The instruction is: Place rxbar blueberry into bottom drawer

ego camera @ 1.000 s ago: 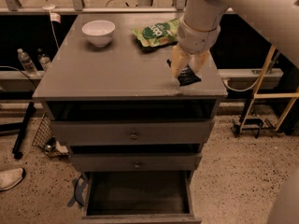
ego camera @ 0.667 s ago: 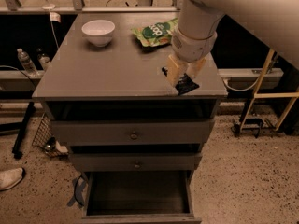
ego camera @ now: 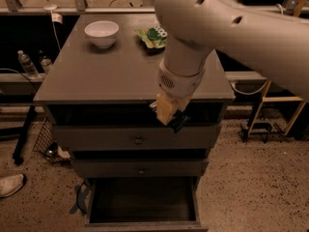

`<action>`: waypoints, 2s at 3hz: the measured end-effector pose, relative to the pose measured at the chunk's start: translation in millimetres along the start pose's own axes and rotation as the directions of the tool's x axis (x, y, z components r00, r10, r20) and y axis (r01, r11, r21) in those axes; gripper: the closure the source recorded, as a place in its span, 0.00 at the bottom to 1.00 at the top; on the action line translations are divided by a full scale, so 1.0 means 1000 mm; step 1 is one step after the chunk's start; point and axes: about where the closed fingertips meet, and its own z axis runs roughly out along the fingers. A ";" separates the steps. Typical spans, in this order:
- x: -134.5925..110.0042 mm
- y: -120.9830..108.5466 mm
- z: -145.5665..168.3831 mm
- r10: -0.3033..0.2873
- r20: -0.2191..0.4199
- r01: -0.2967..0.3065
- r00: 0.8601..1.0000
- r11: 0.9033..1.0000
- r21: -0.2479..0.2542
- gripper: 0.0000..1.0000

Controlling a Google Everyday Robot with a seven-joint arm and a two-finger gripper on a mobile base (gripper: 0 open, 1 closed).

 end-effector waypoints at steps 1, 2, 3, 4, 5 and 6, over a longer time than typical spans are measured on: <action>0.016 0.031 0.050 -0.118 -0.086 0.114 0.989 0.992 -0.053 1.00; 0.032 0.046 0.101 -0.154 -0.138 0.139 0.978 0.984 -0.112 1.00; 0.033 0.045 0.106 -0.162 -0.120 0.150 0.979 0.983 -0.108 1.00; 0.037 0.044 0.133 -0.211 -0.079 0.201 0.974 0.973 -0.111 1.00; 0.044 0.045 0.171 -0.249 -0.034 0.242 0.968 0.960 -0.138 1.00; 0.054 0.044 0.209 -0.231 -0.009 0.227 0.973 0.960 -0.161 1.00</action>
Offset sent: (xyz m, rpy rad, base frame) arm -0.0603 0.0225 -0.1591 -0.0338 0.2380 0.1869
